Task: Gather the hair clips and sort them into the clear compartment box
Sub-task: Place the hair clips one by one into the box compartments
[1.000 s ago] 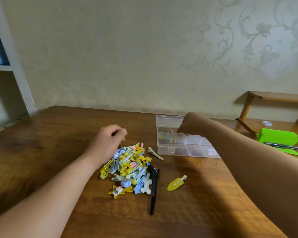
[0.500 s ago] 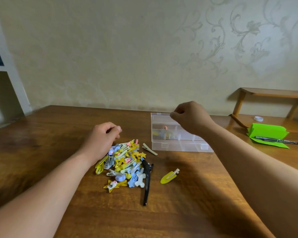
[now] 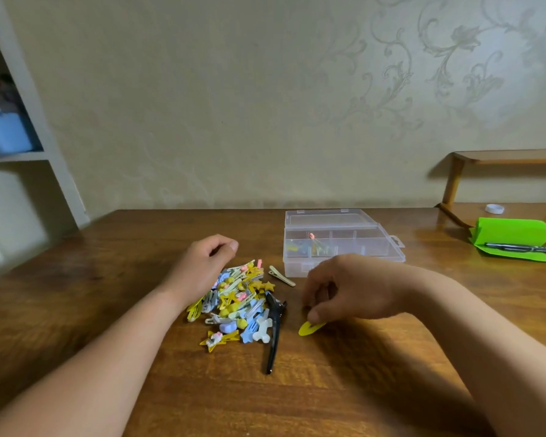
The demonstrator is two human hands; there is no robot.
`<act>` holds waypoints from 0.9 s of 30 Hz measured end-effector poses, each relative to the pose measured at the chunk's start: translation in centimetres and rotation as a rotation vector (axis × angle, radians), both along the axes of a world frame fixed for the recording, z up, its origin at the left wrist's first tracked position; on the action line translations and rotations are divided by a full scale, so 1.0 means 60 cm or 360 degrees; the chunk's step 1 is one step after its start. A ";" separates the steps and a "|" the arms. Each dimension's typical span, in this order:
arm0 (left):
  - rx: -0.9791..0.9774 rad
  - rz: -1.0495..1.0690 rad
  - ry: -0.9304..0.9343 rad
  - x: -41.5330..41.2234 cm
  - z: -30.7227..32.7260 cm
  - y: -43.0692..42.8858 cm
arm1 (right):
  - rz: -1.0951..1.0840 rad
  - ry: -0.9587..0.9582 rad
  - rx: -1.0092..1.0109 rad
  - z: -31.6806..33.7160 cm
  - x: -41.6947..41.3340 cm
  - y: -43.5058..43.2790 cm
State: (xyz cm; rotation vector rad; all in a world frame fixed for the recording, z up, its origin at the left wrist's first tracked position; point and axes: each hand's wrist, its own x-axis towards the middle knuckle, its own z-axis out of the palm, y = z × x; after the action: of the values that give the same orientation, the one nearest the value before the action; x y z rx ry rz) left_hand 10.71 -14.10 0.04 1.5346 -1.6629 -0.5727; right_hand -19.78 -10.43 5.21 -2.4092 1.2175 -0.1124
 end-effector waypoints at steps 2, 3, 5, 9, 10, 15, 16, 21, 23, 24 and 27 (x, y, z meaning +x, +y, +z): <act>0.0058 -0.0067 -0.0048 -0.007 0.003 0.003 | 0.0036 0.0080 0.0039 0.002 0.000 0.001; 0.0083 -0.0098 -0.0077 -0.011 0.003 0.005 | 0.0041 0.0104 0.0041 0.003 0.000 0.002; 0.0121 -0.0149 -0.0147 -0.019 0.004 0.012 | 0.0039 0.0141 0.0025 0.002 0.001 0.001; 0.0124 -0.0232 -0.0148 -0.030 0.004 0.020 | 0.0031 0.0106 -0.0030 -0.003 0.005 -0.001; 0.0119 -0.0247 -0.0122 -0.031 0.003 0.020 | 0.0008 0.0022 -0.0078 -0.004 0.006 -0.002; 0.0094 -0.0208 0.0051 -0.032 0.011 0.010 | -0.0470 -0.0763 -0.0415 0.011 -0.009 -0.021; 0.0104 -0.0193 0.0073 -0.032 0.016 0.005 | -0.0613 -0.0873 -0.0452 0.017 -0.018 -0.033; 0.0202 -0.0246 -0.0074 -0.052 0.042 -0.032 | -0.1089 -0.0956 -0.0316 0.030 -0.055 -0.125; 0.0241 -0.0286 -0.0123 -0.075 0.049 -0.043 | -0.1147 -0.0889 -0.0224 0.027 -0.055 -0.154; 0.0255 -0.0305 -0.0135 -0.087 0.048 -0.049 | -0.1155 -0.0860 -0.0188 0.024 -0.051 -0.166; 0.0241 -0.0303 -0.0231 -0.108 0.036 -0.066 | -0.1137 -0.0802 -0.0139 0.022 -0.024 -0.191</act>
State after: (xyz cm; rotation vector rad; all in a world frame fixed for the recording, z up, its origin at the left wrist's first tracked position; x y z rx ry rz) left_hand 4.23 -18.06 2.23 1.5657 -1.9290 -0.7160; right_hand -21.23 -21.86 6.51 -1.7247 1.7502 -0.9324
